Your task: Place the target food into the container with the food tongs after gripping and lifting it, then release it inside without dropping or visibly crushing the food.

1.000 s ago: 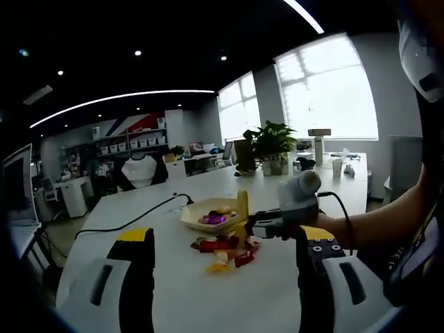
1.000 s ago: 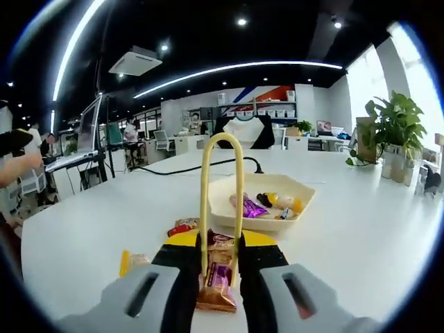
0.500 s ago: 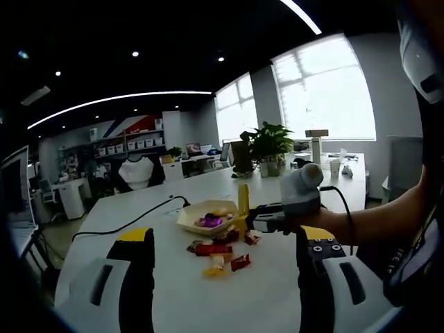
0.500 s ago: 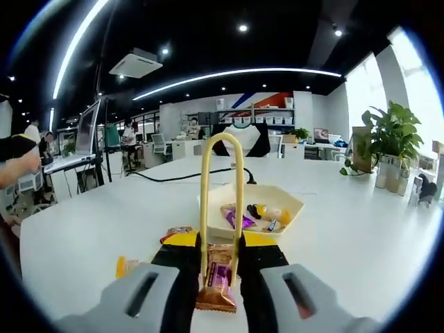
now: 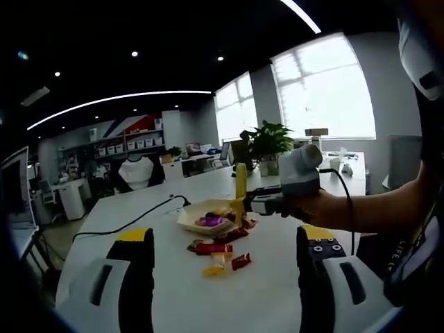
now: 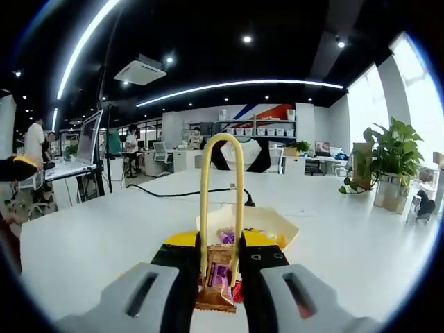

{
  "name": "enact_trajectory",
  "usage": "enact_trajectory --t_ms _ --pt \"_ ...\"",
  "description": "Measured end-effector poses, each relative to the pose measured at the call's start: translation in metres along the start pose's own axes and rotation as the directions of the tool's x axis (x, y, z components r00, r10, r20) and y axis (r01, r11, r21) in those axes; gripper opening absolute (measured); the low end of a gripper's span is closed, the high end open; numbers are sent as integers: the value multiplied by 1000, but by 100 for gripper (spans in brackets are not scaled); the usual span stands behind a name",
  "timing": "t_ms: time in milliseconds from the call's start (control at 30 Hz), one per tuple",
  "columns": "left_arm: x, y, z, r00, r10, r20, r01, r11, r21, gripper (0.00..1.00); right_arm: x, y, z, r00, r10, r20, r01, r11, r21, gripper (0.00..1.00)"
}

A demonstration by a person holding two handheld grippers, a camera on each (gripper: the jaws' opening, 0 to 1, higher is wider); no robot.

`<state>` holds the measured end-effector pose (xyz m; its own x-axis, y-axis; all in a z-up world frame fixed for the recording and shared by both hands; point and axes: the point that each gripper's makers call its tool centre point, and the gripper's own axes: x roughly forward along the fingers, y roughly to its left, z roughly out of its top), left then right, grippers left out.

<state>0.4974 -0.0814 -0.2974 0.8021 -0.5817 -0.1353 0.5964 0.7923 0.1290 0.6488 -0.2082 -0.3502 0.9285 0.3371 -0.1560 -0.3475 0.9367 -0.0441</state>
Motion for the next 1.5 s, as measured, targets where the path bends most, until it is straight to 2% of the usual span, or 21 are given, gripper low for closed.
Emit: enact_trajectory --t_ms 133,167,200,267,433,733,967,1067,1300,1500 --pt "1 1 0 1000 5 2 -5 1000 -2 91 7 0 13 1000 22 21 -22 1000 12 16" --pt "1 1 1 1000 4 1 -4 1000 1 91 7 0 21 999 21 45 -21 1000 6 17" --pt "1 1 1 1000 3 0 -3 1000 9 91 9 4 29 995 51 80 -54 998 40 17" --pt "1 1 3 1000 2 1 -2 1000 19 93 12 0 31 998 39 55 -38 999 -9 17" --pt "2 0 4 1000 -2 4 2 1000 20 94 20 -1 42 996 55 76 -53 998 -30 17" --pt "2 1 4 1000 0 6 0 1000 20 100 42 -8 53 994 79 76 -78 997 -25 17" --pt "-1 8 3 1000 24 3 -24 1000 11 100 61 -10 64 990 109 85 -106 994 -33 17" --pt "-2 11 2 999 34 4 -34 999 11 100 72 -13 62 992 107 67 -103 993 -62 17" --pt "-2 12 1 999 38 -1 -38 999 17 100 84 -21 45 993 110 41 -110 994 -18 16" --pt "-2 12 -1 999 42 -7 -42 999 17 100 81 -22 41 993 115 33 -114 993 -31 17"
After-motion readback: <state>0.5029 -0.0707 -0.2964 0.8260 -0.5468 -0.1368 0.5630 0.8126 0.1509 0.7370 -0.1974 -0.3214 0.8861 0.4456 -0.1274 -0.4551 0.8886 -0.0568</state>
